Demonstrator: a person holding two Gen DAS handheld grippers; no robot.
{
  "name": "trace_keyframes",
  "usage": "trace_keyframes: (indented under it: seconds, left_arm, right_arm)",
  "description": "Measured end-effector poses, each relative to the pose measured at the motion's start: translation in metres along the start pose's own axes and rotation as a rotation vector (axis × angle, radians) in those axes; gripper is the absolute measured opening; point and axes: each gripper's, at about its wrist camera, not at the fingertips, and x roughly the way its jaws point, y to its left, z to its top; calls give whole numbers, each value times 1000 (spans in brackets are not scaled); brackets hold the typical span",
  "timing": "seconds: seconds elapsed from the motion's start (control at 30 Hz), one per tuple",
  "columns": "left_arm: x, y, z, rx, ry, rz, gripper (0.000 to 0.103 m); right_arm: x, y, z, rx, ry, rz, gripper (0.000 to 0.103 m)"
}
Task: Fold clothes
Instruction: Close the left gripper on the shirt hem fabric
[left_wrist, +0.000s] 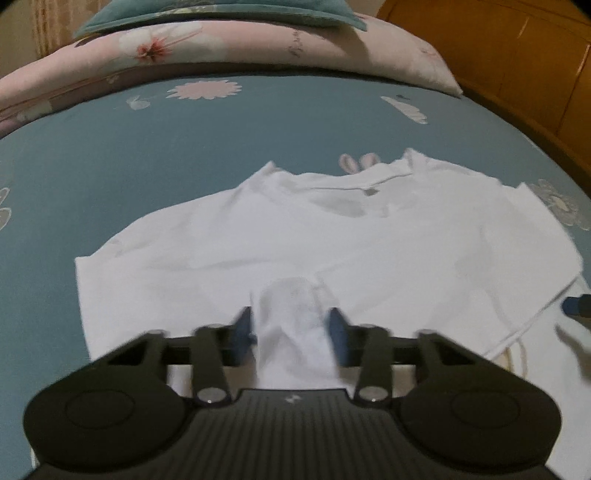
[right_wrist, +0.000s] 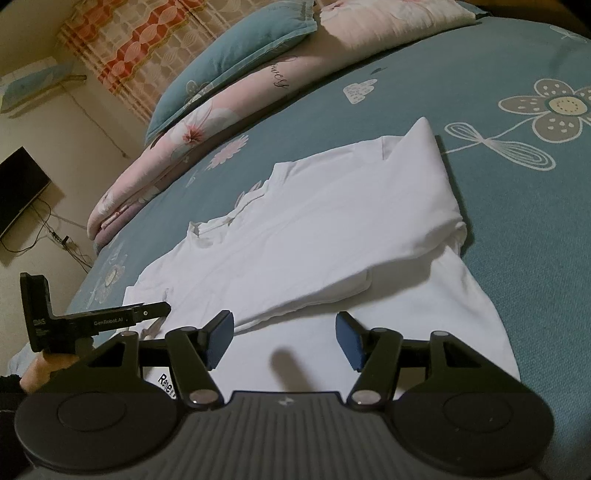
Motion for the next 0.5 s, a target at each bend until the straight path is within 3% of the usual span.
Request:
trace_keyframes:
  seconds: [0.1,0.5]
  left_arm:
    - [-5,-9,1,7,-12,6,7]
    - [-39,4,19,-96,-130,-13,6]
  right_arm:
    - [0,0,0,6,0,3,66]
    - [-1,0,2,1,-4,1,66]
